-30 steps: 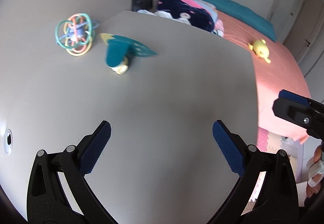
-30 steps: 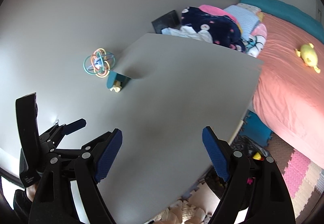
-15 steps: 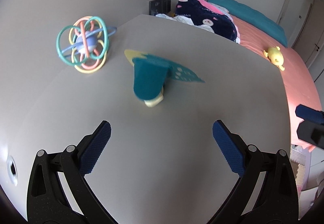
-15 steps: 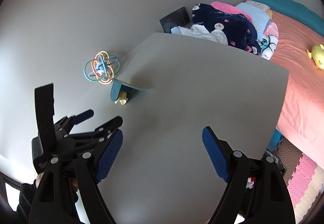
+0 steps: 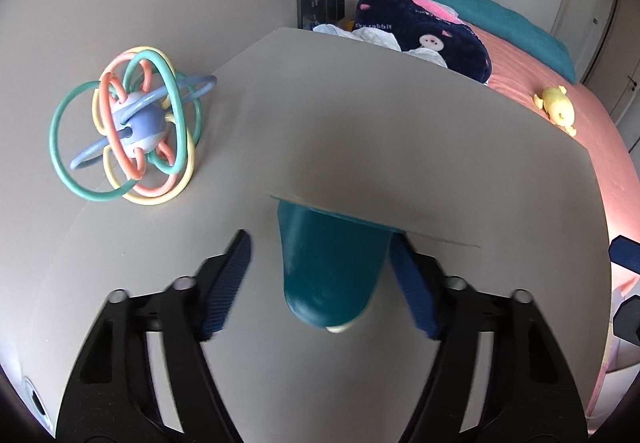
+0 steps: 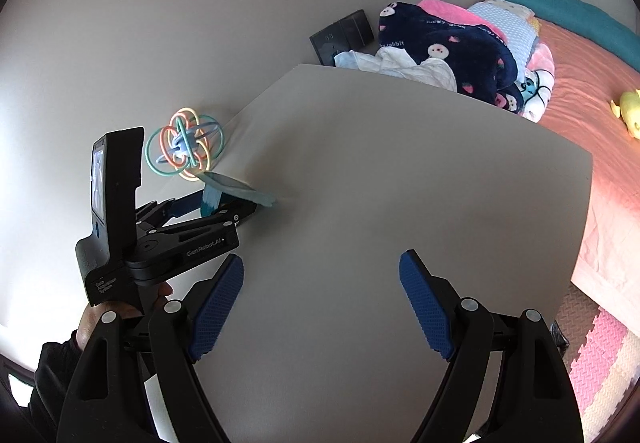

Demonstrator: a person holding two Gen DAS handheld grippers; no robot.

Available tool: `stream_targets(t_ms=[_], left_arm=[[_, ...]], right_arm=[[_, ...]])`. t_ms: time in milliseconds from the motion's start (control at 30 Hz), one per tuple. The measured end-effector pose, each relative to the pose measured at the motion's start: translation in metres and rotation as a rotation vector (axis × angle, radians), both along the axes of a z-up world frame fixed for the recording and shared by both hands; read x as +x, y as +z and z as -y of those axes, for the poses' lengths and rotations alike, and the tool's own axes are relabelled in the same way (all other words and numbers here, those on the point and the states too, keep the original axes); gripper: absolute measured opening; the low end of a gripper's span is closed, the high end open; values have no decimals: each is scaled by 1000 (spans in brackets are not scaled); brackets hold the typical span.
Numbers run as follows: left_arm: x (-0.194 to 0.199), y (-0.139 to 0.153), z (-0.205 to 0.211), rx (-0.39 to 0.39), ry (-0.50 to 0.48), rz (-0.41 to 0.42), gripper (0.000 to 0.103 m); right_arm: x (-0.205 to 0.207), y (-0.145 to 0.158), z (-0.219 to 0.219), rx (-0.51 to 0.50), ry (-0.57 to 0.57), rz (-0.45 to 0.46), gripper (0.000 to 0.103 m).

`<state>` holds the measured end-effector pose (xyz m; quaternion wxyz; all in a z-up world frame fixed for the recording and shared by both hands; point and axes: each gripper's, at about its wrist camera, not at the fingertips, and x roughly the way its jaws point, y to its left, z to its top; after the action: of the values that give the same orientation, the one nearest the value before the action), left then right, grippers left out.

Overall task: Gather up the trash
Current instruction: 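Grasp the teal fan with the left tool while the right tool grasps the ring rattle ball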

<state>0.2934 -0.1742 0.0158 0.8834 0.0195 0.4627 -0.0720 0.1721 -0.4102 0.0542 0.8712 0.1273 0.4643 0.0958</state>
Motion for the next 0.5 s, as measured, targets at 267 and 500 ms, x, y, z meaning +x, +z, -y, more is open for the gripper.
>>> stream_targets(t_ms=[267,500], left_arm=[[1,1,-12,-54,14,38,42],[-23,10,-39,-88,56,51,42]], right_arm=[[19,-1,-15,2,30,2,81],[42,1,-50,29,101,17,81]])
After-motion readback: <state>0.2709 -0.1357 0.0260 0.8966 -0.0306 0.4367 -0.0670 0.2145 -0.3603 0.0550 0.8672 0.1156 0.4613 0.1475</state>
